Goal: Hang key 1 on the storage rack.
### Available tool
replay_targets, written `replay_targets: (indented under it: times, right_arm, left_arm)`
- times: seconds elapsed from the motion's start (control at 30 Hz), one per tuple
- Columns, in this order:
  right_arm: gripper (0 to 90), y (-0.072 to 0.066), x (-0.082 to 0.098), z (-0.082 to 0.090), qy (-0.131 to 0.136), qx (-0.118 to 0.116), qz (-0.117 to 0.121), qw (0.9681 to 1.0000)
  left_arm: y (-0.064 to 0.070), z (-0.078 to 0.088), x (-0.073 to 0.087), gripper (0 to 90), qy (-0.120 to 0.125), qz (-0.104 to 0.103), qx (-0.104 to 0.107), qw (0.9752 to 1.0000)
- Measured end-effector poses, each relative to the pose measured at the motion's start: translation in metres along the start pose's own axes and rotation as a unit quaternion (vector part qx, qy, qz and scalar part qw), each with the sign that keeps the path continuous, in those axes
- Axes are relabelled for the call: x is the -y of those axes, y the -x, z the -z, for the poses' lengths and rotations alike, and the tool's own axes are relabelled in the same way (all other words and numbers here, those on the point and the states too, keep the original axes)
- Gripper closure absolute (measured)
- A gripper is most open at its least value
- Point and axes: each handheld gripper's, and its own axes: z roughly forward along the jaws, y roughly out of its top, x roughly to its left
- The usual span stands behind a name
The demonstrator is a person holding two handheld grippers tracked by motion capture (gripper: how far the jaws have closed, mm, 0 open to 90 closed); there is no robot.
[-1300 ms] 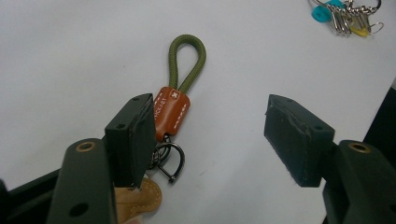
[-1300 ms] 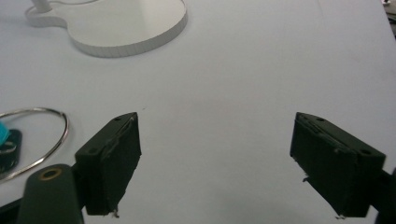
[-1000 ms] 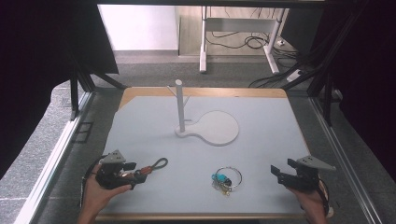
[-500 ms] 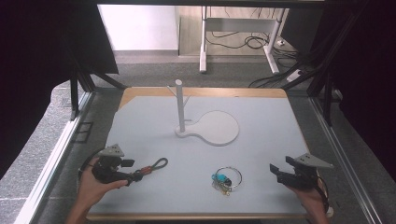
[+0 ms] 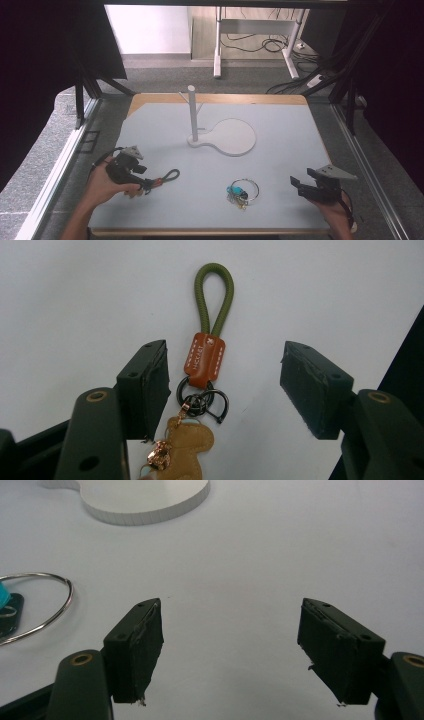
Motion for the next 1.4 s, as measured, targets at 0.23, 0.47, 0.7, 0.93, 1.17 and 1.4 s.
replay_targets:
  times: [0.23,0.47,0.7,0.93,1.17,1.4]
  right_arm:
    - [26.3,-0.007,0.002,-0.002,-0.013,-0.003,0.013,0.9998]
    - [26.3,-0.008,0.004,-0.002,-0.022,-0.001,0.02,0.9996]
    - [26.3,-0.01,0.005,-0.004,-0.029,-0.002,0.022,0.9993]
    - [26.3,-0.012,0.006,-0.008,-0.039,-0.004,0.03,0.9988]
    - [26.3,-0.014,0.006,-0.009,-0.044,-0.004,0.032,0.9985]
    - [26.3,-0.015,0.006,-0.01,-0.046,-0.005,0.037,0.9983]
  left_arm:
    - [0.0,-0.013,-0.011,38.7,-0.033,-0.016,0.004,0.9993]
    - [-0.001,-0.022,-0.022,43.7,-0.069,-0.024,0.004,0.9973]
    - [-0.005,-0.032,-0.028,48.8,-0.116,-0.046,-0.004,0.9922]
    - [-0.004,-0.044,-0.029,51.7,-0.14,-0.058,-0.015,0.9883]
    - [-0.002,-0.05,-0.03,53.0,-0.154,-0.066,-0.015,0.9857]
    - [-0.001,-0.06,-0.033,55.3,-0.174,-0.074,-0.02,0.9818]
